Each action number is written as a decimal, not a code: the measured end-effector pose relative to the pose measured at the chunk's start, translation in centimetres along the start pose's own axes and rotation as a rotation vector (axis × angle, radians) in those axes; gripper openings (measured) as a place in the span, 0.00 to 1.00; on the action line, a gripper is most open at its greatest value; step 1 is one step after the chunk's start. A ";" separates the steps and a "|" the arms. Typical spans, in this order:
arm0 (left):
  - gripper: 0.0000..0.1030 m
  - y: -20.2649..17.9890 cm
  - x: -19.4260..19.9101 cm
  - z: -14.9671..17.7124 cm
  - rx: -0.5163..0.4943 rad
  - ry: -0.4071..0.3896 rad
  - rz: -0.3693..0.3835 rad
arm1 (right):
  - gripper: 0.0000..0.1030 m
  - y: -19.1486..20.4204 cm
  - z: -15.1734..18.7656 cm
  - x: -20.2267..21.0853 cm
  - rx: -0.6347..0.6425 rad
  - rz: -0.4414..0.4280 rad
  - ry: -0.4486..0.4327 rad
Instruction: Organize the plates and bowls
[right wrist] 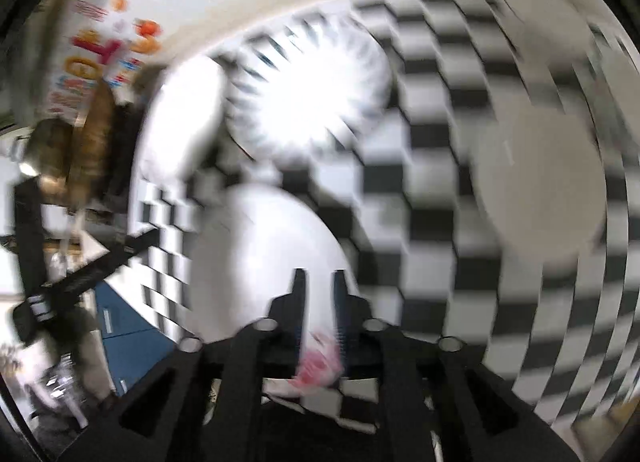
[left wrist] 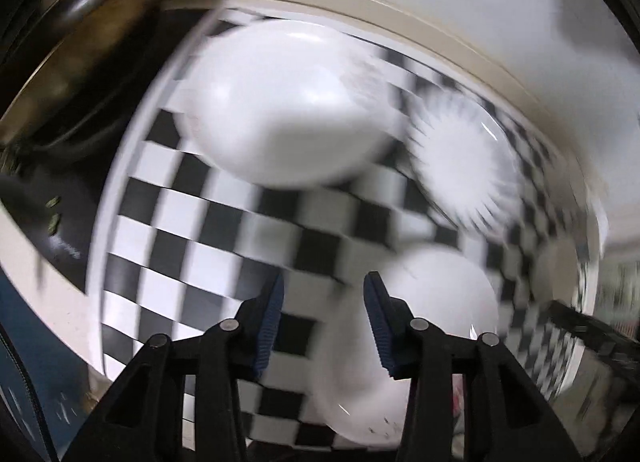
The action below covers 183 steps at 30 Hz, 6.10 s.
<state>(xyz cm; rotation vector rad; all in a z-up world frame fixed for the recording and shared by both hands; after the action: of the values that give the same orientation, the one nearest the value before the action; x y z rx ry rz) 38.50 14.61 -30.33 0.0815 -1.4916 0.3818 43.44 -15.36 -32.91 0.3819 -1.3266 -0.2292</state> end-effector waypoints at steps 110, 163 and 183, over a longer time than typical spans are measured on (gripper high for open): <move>0.35 -3.6 -7.4 6.1 -0.307 0.139 -0.111 | 0.13 -3.7 6.0 -6.7 -0.066 -0.001 0.025; 0.18 -10.5 -10.2 -15.0 -0.154 0.268 0.101 | 0.31 -9.3 -18.6 -4.5 -0.138 -0.048 0.138; 0.17 -12.1 -8.0 -12.7 -0.185 0.183 0.063 | 0.12 -8.3 -17.1 -4.0 -0.083 -0.030 0.088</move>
<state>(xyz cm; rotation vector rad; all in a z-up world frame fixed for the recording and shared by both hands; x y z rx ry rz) 53.97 5.34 -37.14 -0.1444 -1.3443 0.2927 59.54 -19.09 -43.10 0.3383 -1.2219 -0.2887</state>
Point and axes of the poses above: each gripper's, at about its wrist camera, not at the fingertips, and x roughly against the way its jaws point, y to its left, z to its underside, the point moved 1 cm from there along -x, roughly the way its jaws point, and after that the axes turned 14 degrees about y, right-handed, at the moved point
